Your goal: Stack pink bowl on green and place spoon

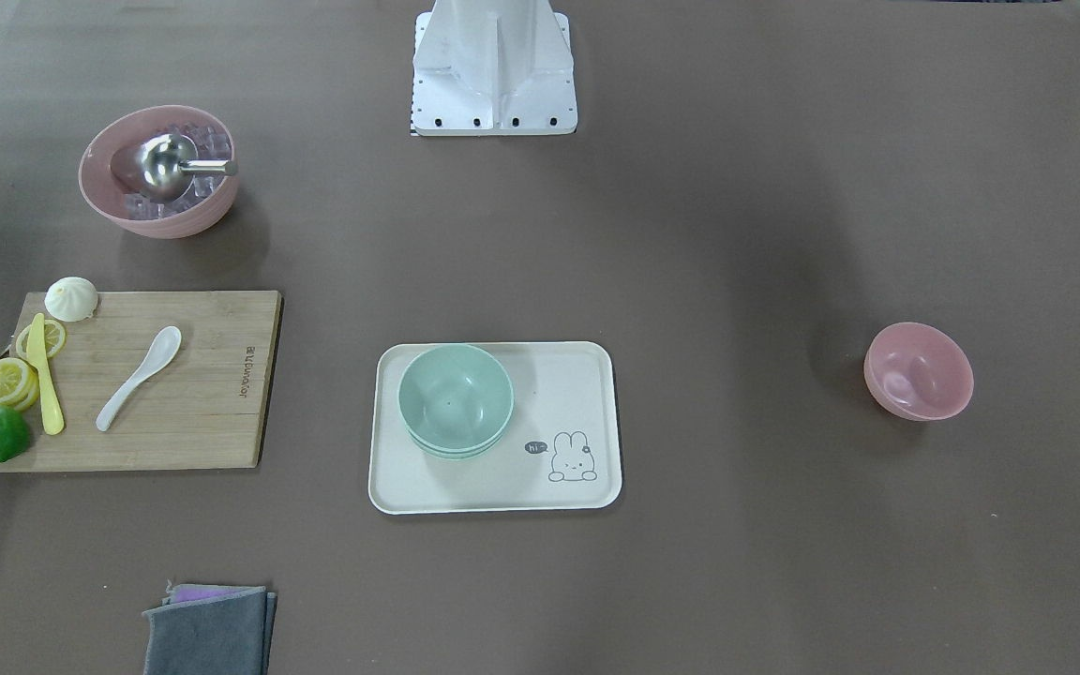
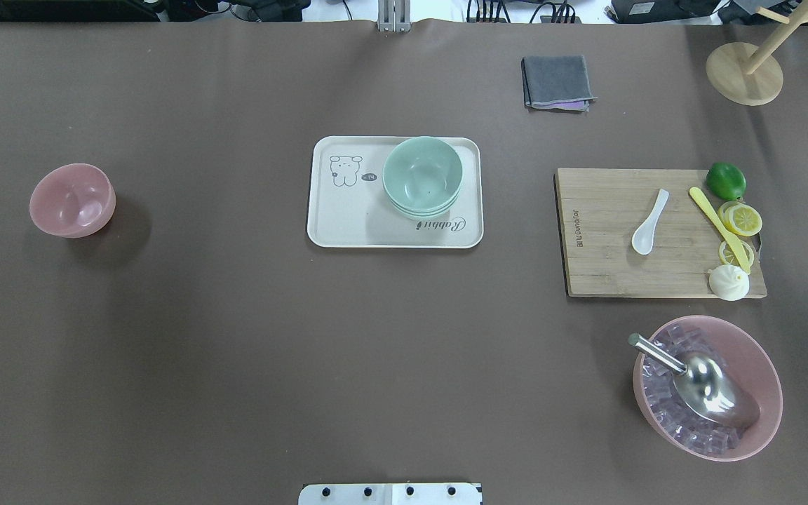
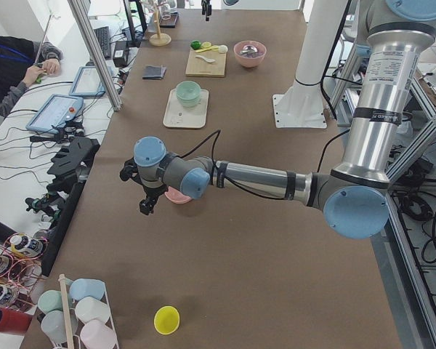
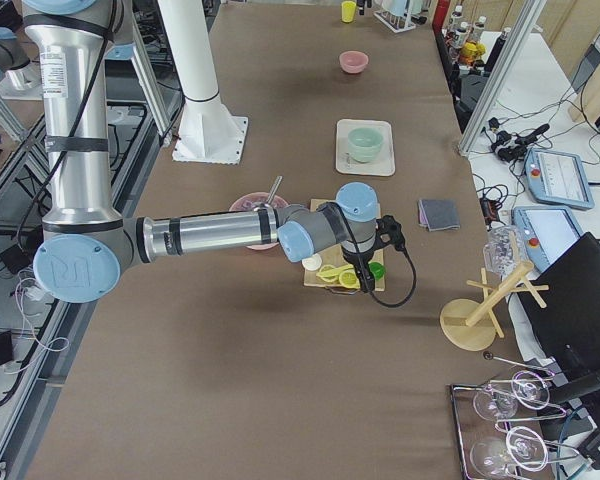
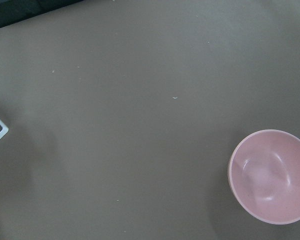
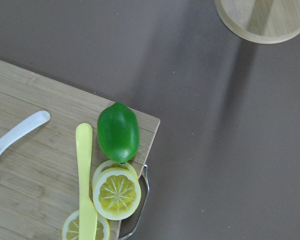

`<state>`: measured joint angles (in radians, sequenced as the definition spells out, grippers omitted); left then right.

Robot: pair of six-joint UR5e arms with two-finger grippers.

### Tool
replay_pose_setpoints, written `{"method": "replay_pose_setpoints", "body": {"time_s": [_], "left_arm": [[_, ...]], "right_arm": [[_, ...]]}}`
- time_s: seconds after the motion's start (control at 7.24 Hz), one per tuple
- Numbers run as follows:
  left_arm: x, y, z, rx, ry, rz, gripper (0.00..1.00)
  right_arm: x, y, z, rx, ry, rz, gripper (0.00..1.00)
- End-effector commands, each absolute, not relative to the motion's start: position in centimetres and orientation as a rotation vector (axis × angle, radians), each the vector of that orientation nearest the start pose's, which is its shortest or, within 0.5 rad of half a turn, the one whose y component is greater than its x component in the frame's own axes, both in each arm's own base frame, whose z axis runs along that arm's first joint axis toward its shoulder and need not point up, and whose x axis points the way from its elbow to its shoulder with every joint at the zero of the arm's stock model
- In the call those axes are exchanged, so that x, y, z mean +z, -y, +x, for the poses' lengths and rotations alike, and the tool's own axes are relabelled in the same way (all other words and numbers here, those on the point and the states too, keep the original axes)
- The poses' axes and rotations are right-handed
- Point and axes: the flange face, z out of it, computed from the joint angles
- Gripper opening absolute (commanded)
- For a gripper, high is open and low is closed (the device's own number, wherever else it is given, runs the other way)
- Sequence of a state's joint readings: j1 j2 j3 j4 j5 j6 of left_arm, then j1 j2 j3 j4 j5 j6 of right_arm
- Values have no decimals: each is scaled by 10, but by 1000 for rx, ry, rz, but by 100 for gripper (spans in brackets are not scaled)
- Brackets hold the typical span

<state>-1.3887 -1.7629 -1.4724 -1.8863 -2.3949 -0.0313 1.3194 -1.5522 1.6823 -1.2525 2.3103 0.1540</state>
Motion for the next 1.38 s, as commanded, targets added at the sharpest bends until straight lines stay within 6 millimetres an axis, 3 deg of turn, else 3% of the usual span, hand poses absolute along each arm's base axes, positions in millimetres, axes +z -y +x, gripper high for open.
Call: {"method": "replay_pose_setpoints", "body": {"time_s": [0.0, 0.28, 0.55, 0.83, 1.24], "left_arm": [[578, 607, 95, 170, -878, 154, 99], [593, 601, 143, 176, -890, 103, 98], [598, 593, 171, 211, -905, 109, 95], [597, 589, 185, 234, -908, 99, 69], [598, 585, 196, 255, -912, 97, 62]], "right_arm": [[542, 534, -104, -204, 821, 228, 100], [547, 534, -109, -205, 789, 229, 100], [546, 534, -109, -205, 789, 230, 100], [546, 535, -108, -204, 788, 233, 100], [547, 535, -109, -205, 787, 232, 100]]}}
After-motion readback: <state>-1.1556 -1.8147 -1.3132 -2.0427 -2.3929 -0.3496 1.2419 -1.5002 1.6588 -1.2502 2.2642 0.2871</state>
